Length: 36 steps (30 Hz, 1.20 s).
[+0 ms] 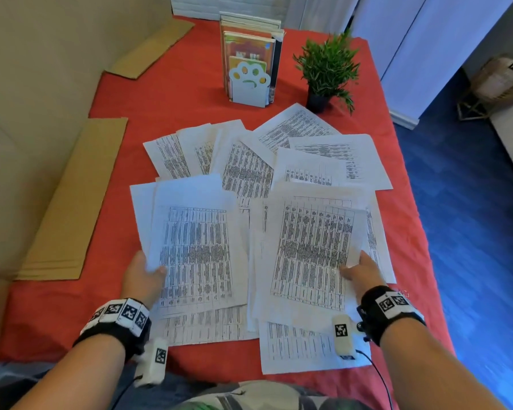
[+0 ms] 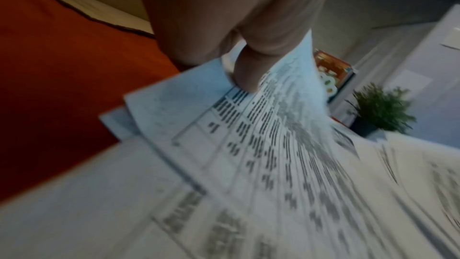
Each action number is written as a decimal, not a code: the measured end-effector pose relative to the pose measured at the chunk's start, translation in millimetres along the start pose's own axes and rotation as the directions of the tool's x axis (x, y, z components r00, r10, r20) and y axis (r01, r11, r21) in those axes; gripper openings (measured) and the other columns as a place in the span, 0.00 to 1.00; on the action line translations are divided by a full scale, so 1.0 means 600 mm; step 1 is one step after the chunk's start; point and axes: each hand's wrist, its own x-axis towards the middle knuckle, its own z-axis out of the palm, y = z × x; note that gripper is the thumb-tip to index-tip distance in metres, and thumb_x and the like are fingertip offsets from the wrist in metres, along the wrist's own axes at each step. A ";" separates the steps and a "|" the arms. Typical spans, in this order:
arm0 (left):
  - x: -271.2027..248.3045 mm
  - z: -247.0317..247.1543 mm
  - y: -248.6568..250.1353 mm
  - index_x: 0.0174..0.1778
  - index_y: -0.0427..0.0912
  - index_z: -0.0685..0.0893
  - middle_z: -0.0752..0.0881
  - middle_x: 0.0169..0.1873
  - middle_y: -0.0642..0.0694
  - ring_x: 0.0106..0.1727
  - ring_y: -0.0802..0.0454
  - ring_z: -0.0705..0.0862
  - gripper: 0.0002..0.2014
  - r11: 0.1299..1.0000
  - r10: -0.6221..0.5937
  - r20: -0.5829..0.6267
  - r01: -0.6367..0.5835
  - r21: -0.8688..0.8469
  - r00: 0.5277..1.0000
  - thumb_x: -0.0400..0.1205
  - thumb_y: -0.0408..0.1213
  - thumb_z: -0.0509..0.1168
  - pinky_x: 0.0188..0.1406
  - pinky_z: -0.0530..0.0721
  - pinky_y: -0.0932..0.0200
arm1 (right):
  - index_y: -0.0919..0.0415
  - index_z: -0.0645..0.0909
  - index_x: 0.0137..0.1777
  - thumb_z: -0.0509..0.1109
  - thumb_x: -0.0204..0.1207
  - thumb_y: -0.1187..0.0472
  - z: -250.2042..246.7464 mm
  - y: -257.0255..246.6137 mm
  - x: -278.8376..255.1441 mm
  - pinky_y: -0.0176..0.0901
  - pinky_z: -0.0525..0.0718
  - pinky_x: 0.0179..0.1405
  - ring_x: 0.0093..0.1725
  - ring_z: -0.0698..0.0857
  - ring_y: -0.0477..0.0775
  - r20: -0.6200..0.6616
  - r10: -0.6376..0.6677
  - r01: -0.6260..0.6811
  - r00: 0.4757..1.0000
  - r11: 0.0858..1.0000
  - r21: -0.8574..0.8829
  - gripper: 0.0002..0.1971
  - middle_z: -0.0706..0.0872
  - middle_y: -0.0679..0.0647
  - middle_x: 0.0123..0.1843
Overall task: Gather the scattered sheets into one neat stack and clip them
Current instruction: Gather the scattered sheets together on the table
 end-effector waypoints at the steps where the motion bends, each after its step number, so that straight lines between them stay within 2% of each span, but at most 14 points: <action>1: 0.004 -0.004 0.000 0.59 0.32 0.75 0.80 0.47 0.37 0.48 0.40 0.80 0.14 1.000 -0.004 -0.005 0.004 -0.007 1.000 0.78 0.25 0.65 0.45 0.75 0.51 | 0.59 0.70 0.74 0.73 0.71 0.68 -0.004 0.002 0.004 0.67 0.77 0.69 0.66 0.82 0.63 -0.013 -0.006 0.006 1.000 1.000 -0.009 0.30 0.82 0.58 0.69; 3: 0.007 -0.015 0.000 0.60 0.31 0.74 0.80 0.48 0.37 0.49 0.41 0.79 0.18 1.000 -0.004 -0.016 0.004 0.001 1.000 0.76 0.23 0.67 0.47 0.75 0.50 | 0.56 0.68 0.76 0.74 0.69 0.66 -0.014 0.014 0.021 0.68 0.77 0.69 0.68 0.81 0.63 -0.035 0.004 -0.005 0.999 1.000 -0.007 0.34 0.81 0.58 0.71; 6: 0.021 -0.032 -0.012 0.64 0.31 0.74 0.83 0.55 0.32 0.55 0.38 0.81 0.22 0.999 -0.018 0.016 0.018 -0.027 1.000 0.74 0.22 0.69 0.53 0.78 0.47 | 0.56 0.74 0.70 0.73 0.70 0.70 -0.029 0.011 0.020 0.67 0.81 0.64 0.59 0.86 0.63 -0.050 -0.029 0.030 0.998 0.999 0.024 0.28 0.87 0.59 0.62; 9: 0.024 -0.040 -0.006 0.65 0.34 0.73 0.83 0.57 0.34 0.57 0.40 0.81 0.22 0.985 -0.035 0.161 0.062 -0.163 0.986 0.76 0.18 0.66 0.55 0.78 0.46 | 0.54 0.78 0.64 0.71 0.71 0.72 -0.038 0.000 0.004 0.67 0.84 0.60 0.53 0.88 0.63 -0.054 -0.071 0.072 0.996 0.997 0.022 0.23 0.89 0.57 0.55; 13: 0.016 -0.026 0.020 0.64 0.40 0.73 0.85 0.54 0.41 0.58 0.41 0.82 0.26 0.928 -0.037 0.400 0.180 -0.327 0.916 0.75 0.13 0.62 0.54 0.80 0.46 | 0.55 0.79 0.61 0.67 0.72 0.77 -0.016 -0.027 -0.041 0.61 0.86 0.56 0.50 0.88 0.62 -0.006 -0.102 0.103 0.995 0.992 0.068 0.21 0.89 0.59 0.51; 15: 0.010 -0.004 0.030 0.64 0.40 0.75 0.86 0.56 0.37 0.57 0.41 0.84 0.27 0.922 -0.029 0.454 0.199 -0.333 0.890 0.72 0.14 0.66 0.59 0.80 0.40 | 0.56 0.80 0.59 0.64 0.72 0.81 0.007 -0.040 -0.059 0.57 0.85 0.54 0.49 0.88 0.60 0.043 -0.118 0.112 0.992 0.985 0.130 0.23 0.89 0.58 0.49; 18: -0.005 0.040 0.044 0.65 0.38 0.76 0.85 0.59 0.35 0.58 0.40 0.84 0.26 0.899 -0.016 0.474 0.220 -0.378 0.880 0.73 0.13 0.65 0.63 0.79 0.39 | 0.56 0.79 0.64 0.63 0.73 0.80 0.046 -0.041 -0.072 0.57 0.83 0.59 0.55 0.88 0.60 0.139 -0.109 0.084 0.984 0.981 0.175 0.24 0.90 0.56 0.54; 21: -0.024 0.080 0.059 0.72 0.40 0.72 0.82 0.65 0.42 0.65 0.42 0.81 0.23 0.886 0.011 0.473 0.210 -0.414 0.881 0.81 0.23 0.62 0.72 0.73 0.40 | 0.51 0.78 0.68 0.65 0.77 0.72 0.075 -0.040 -0.081 0.65 0.81 0.65 0.61 0.86 0.60 0.236 -0.059 0.001 0.970 0.970 0.241 0.22 0.88 0.55 0.63; 24: -0.039 0.098 0.067 0.71 0.48 0.66 0.80 0.60 0.52 0.61 0.50 0.80 0.24 0.919 0.075 0.444 0.110 -0.378 0.893 0.81 0.29 0.64 0.68 0.73 0.50 | 0.52 0.82 0.61 0.64 0.81 0.65 0.086 -0.058 -0.094 0.64 0.85 0.60 0.55 0.89 0.61 0.325 -0.076 -0.029 0.943 0.952 0.304 0.13 0.91 0.57 0.55; 26: -0.034 0.101 0.060 0.73 0.51 0.61 0.78 0.62 0.51 0.61 0.49 0.78 0.33 0.936 0.081 0.405 0.070 -0.345 0.911 0.77 0.29 0.69 0.67 0.74 0.48 | 0.56 0.81 0.62 0.61 0.83 0.60 0.085 -0.078 -0.103 0.63 0.86 0.56 0.48 0.87 0.62 0.368 -0.106 -0.025 0.924 0.943 0.333 0.12 0.89 0.60 0.52; 29: -0.015 0.100 0.042 0.75 0.55 0.59 0.74 0.71 0.46 0.70 0.43 0.75 0.43 0.950 0.095 0.373 0.028 -0.312 0.923 0.71 0.24 0.74 0.70 0.72 0.36 | 0.58 0.78 0.59 0.57 0.83 0.59 0.073 -0.095 -0.086 0.52 0.85 0.45 0.43 0.81 0.57 0.254 -0.136 0.086 0.958 0.976 0.198 0.10 0.83 0.58 0.49; 32: -0.005 0.100 0.034 0.75 0.52 0.61 0.75 0.70 0.47 0.70 0.43 0.75 0.47 0.964 0.093 0.322 -0.004 -0.267 0.942 0.66 0.19 0.75 0.71 0.72 0.37 | 0.58 0.81 0.62 0.57 0.81 0.69 0.037 -0.100 -0.049 0.38 0.81 0.37 0.43 0.84 0.53 -0.097 -0.195 0.187 0.976 0.979 -0.088 0.15 0.86 0.57 0.56; 34: -0.001 0.101 0.030 0.77 0.48 0.61 0.76 0.68 0.47 0.67 0.43 0.75 0.48 0.977 0.067 0.288 -0.004 -0.215 0.955 0.65 0.18 0.76 0.69 0.73 0.41 | 0.58 0.79 0.67 0.60 0.78 0.69 0.005 -0.091 -0.024 0.37 0.79 0.44 0.50 0.84 0.58 -0.283 -0.175 0.089 0.943 0.952 -0.294 0.19 0.80 0.61 0.66; 36: -0.001 0.101 0.022 0.78 0.46 0.61 0.76 0.66 0.47 0.65 0.44 0.77 0.46 0.981 0.024 0.299 0.035 -0.192 0.954 0.67 0.19 0.76 0.67 0.75 0.41 | 0.55 0.71 0.73 0.62 0.76 0.67 -0.016 -0.080 -0.009 0.47 0.82 0.52 0.56 0.82 0.65 -0.363 -0.042 -0.098 0.931 0.928 -0.360 0.25 0.71 0.63 0.70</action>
